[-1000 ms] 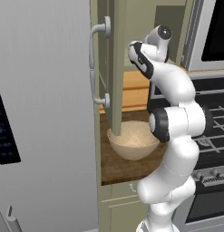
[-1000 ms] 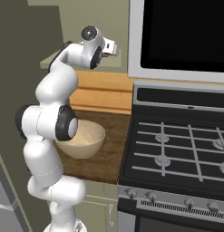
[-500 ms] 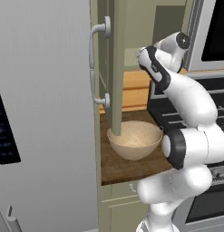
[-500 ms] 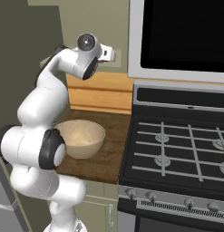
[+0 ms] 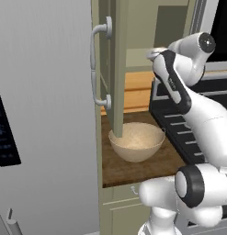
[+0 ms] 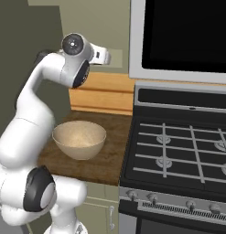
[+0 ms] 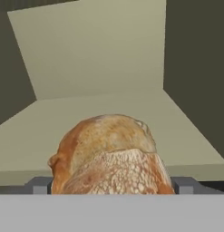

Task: Open the cabinet, pick up the bread from the cabinet and place it in the basket. Then move the basket to the dining counter.

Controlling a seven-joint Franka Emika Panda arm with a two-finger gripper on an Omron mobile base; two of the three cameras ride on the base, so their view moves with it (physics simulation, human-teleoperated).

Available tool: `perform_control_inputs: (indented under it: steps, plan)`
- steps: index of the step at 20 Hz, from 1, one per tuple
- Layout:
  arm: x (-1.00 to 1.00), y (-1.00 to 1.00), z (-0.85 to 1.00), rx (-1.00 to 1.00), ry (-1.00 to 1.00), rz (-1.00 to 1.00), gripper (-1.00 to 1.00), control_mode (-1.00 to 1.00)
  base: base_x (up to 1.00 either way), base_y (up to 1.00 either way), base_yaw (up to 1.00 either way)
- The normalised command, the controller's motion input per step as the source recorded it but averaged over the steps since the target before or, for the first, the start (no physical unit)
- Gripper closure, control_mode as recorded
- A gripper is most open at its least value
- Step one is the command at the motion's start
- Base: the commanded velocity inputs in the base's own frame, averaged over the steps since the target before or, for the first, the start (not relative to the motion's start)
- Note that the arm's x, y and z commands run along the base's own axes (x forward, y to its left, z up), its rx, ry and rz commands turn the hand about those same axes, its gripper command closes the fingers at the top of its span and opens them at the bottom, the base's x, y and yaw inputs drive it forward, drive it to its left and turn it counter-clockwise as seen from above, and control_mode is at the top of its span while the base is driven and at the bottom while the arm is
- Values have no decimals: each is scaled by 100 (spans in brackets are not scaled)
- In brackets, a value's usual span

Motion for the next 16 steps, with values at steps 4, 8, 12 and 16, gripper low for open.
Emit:
perform_control_inputs:
  steps: [4,8,12,16]
  plan:
    - [-100,10,6,0,7,0,100,-100,0,0,0]
    - [-100,25,-26,1,10,0,100,-100,0,0,0]
    - [-100,15,-51,5,13,0,100,-100,0,0,0]
    - [-100,0,-83,3,15,0,100,-100,0,0,0]
